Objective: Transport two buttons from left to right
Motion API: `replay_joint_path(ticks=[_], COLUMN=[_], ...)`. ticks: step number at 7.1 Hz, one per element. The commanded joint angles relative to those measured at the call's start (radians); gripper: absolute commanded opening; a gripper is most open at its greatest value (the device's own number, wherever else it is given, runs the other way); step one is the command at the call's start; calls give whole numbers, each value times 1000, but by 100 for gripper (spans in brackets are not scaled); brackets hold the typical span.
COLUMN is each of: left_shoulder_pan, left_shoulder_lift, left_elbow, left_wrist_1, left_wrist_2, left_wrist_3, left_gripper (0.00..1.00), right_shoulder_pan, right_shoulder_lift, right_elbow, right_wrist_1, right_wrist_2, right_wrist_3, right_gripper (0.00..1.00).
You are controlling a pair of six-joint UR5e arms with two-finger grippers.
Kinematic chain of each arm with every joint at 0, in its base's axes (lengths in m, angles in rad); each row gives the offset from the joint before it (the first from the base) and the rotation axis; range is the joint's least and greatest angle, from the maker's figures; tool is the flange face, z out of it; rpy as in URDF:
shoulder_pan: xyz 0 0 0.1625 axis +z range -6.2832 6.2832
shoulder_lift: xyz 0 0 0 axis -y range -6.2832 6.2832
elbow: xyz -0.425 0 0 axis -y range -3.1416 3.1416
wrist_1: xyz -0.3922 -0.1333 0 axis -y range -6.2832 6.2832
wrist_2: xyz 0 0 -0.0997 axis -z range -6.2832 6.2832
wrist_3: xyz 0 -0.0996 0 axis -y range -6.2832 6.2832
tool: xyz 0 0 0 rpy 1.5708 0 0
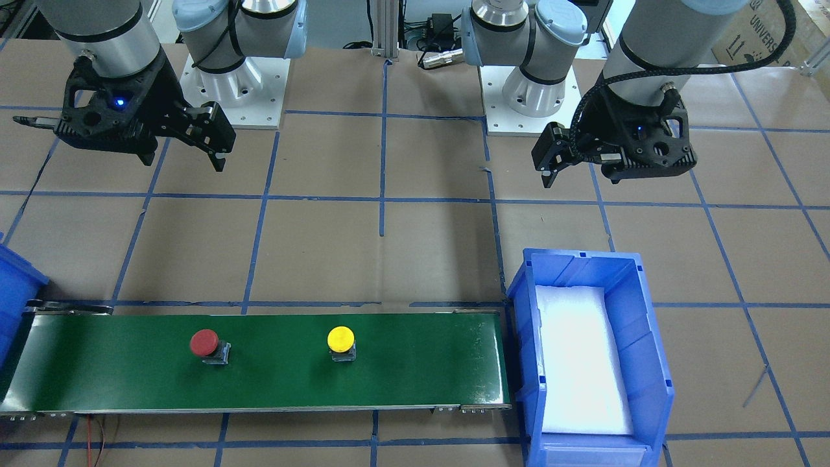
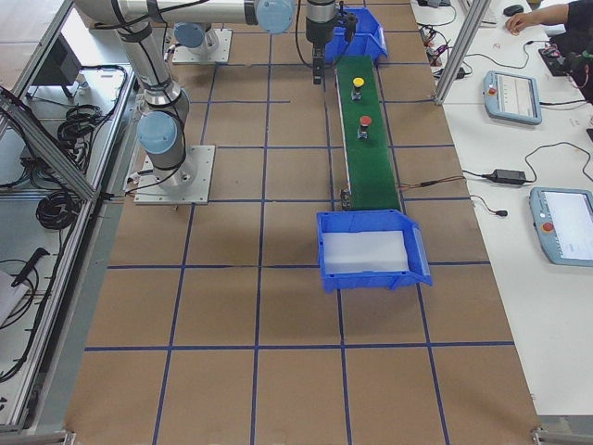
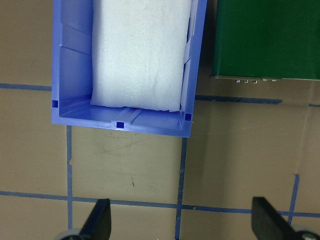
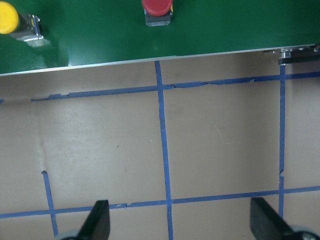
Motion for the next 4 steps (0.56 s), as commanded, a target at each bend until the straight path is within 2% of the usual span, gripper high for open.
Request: replay_joint_path(ticks=[1, 2, 3, 4], left_shoulder_pan=[0, 0, 0, 0], left_shoulder_lift=[0, 0, 0, 1], left_elbow=[0, 0, 0, 0], left_wrist_1=[0, 0, 0, 2], left_wrist_2=[0, 0, 0, 0], left_wrist_3=[0, 2, 2, 2], left_gripper=[100, 100, 100, 100], right_shoulder_pan=[6, 12, 13, 15], right_shoulder_lift=[6, 6, 6, 33], right_elbow=[10, 33, 51, 52], right_wrist_1=[17, -90, -95, -123], right_wrist_2=[8, -7, -4, 5], right_wrist_3=[5, 31, 53, -31], right_gripper=[100, 100, 100, 100])
